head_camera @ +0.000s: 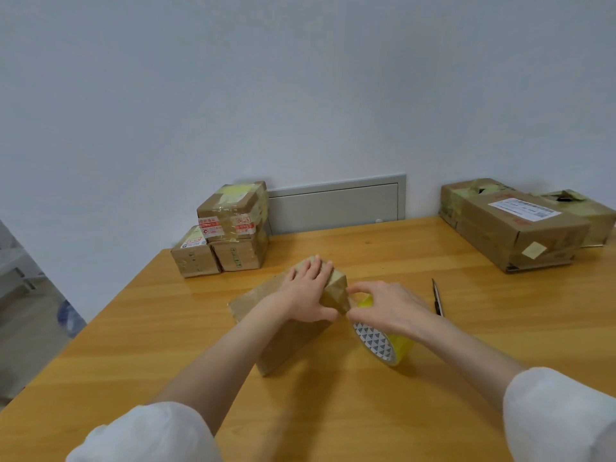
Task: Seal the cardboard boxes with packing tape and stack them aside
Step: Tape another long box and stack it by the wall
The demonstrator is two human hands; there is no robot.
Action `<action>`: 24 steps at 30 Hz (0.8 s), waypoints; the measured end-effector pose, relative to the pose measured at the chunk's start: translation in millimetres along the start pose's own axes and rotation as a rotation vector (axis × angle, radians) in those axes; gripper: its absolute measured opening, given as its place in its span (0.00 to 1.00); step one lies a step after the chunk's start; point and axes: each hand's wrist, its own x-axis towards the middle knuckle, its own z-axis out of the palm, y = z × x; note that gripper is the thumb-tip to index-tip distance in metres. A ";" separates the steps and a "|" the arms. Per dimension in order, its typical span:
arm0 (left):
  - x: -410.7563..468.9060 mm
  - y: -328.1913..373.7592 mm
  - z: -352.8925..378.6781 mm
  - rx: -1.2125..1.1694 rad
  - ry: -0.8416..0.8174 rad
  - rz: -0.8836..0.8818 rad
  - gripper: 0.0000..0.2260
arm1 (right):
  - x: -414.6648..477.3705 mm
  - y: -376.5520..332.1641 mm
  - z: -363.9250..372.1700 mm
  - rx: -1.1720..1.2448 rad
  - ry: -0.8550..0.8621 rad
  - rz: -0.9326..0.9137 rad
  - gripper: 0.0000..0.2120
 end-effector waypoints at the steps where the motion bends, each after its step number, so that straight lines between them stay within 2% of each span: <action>1: 0.2 -1.2 -0.2 -0.007 -0.004 0.002 0.45 | 0.4 0.5 -0.2 0.007 0.000 0.001 0.28; 6: -4.9 -3.6 -2.8 -0.073 0.033 0.047 0.42 | -2.4 -1.1 0.1 0.009 -0.008 -0.017 0.27; 10: -10.8 -2.5 3.7 0.014 0.033 0.046 0.41 | -3.8 -3.4 -2.9 0.018 -0.007 -0.017 0.27; 14: -15.6 -6.0 -10.3 -0.127 0.005 0.042 0.40 | -5.8 -4.6 -3.1 0.009 -0.004 -0.018 0.26; 17: -24.3 -14.1 -13.0 -0.121 0.078 -0.096 0.41 | -6.9 -3.8 -3.6 0.015 -0.002 -0.026 0.26; 20: -30.3 -16.0 -10.8 -0.049 0.062 -0.240 0.42 | -8.2 -3.4 -3.9 -0.001 -0.002 -0.022 0.27; 24: -29.3 -15.2 -12.3 -0.071 0.083 -0.260 0.38 | -8.8 0.4 -5.6 0.002 -0.030 -0.035 0.36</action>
